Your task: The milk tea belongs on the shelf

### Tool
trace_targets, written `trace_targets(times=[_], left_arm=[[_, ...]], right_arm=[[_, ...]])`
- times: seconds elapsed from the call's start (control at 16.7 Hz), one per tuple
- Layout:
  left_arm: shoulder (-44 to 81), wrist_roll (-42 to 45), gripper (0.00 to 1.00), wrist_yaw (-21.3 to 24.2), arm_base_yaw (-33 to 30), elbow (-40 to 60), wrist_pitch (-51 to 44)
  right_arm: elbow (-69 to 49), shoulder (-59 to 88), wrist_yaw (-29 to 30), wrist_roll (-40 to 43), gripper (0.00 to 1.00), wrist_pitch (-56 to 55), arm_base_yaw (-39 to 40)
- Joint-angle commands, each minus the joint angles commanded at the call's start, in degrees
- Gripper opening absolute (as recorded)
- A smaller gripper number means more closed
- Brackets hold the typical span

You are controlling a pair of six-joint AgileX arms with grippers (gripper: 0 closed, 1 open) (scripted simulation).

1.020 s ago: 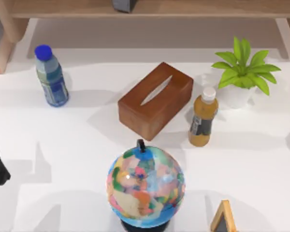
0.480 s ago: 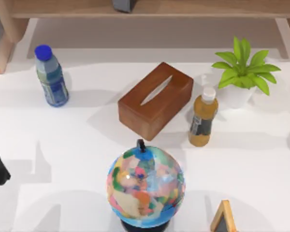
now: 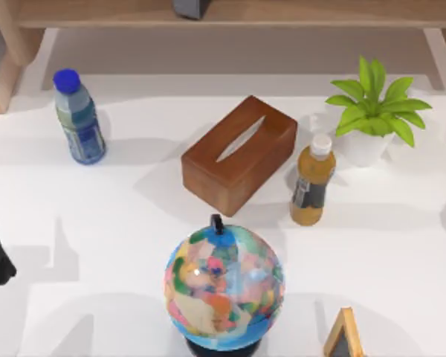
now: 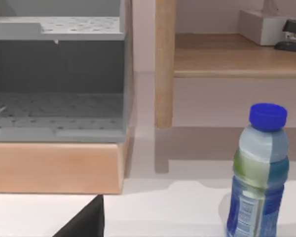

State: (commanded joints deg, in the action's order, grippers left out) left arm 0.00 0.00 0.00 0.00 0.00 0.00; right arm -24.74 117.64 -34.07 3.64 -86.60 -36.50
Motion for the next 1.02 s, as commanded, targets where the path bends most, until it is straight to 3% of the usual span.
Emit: trace_targets(times=[0.36,1.02], left_arm=[[0.0,0.0,1.0,0.0,0.0,0.0,0.0],[0.0,0.0,1.0,0.0,0.0,0.0,0.0]], right_arm=[[0.0,0.0,0.0,0.0,0.02,0.0,0.0],[0.05,-0.88,0.01,-0.07,0.0,0.73,-0.08]])
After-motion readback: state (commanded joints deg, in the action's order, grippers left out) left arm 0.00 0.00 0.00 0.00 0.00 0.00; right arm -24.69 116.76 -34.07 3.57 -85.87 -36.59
